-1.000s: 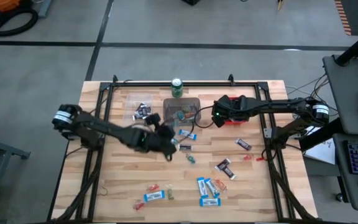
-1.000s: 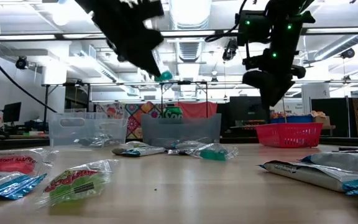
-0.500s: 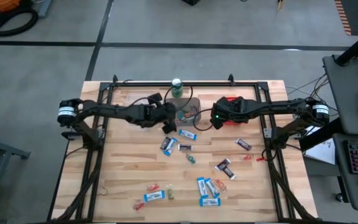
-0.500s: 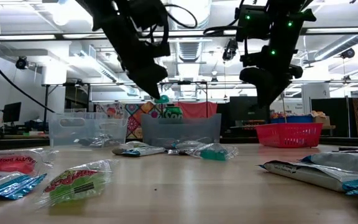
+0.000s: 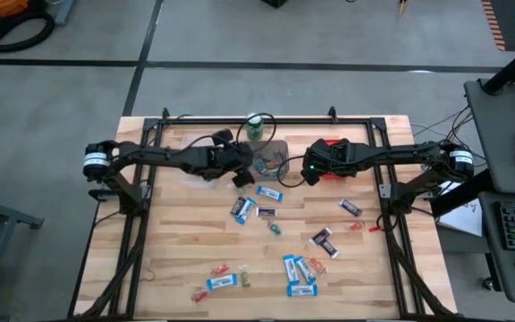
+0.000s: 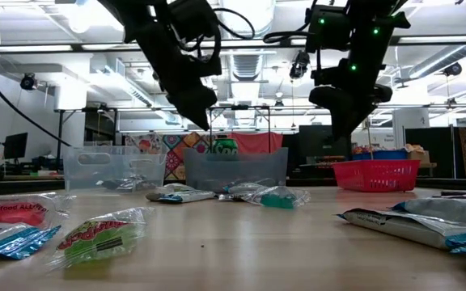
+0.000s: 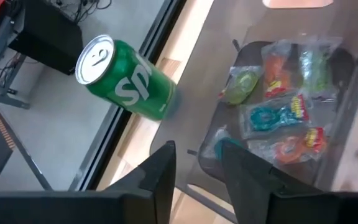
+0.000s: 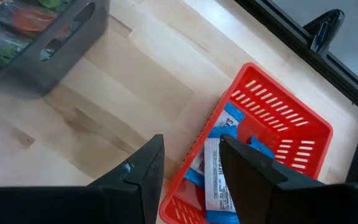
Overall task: Organize candy in baskets
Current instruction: Put the brown chocolate bar into the transparent bin
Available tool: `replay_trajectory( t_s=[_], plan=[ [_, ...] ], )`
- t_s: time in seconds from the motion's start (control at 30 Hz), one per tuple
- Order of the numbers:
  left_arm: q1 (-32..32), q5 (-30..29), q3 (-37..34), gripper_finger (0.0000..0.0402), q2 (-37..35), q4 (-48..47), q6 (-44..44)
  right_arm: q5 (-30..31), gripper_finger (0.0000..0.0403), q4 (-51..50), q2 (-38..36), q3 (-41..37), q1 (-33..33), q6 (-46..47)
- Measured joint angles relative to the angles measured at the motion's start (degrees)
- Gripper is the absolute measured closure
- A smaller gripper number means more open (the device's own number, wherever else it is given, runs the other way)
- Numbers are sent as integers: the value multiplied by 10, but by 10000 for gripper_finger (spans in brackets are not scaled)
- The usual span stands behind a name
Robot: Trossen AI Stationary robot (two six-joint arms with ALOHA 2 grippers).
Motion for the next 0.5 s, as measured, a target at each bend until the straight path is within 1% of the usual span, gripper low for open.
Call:
replay_trajectory(
  t_s=[0.07, 0.13, 0.2, 0.33, 0.5],
  plan=[
    [-6, 0, 0, 284, -4, -1, 0, -2, 255, 0, 0, 0, 0, 0],
    [-16, -1, 0, 283, -15, -2, -2, -18, 255, 0, 0, 0, 1, -2],
    [-34, -1, 0, 284, -28, -1, -5, -55, 255, 0, 0, 0, 4, -11],
    [-85, -1, -2, 291, -60, -2, -5, -149, 255, 0, 0, 0, 25, -23],
    [-160, 0, -23, 305, -109, 5, -9, -214, 255, -7, 0, 0, 78, -14]
  ],
)
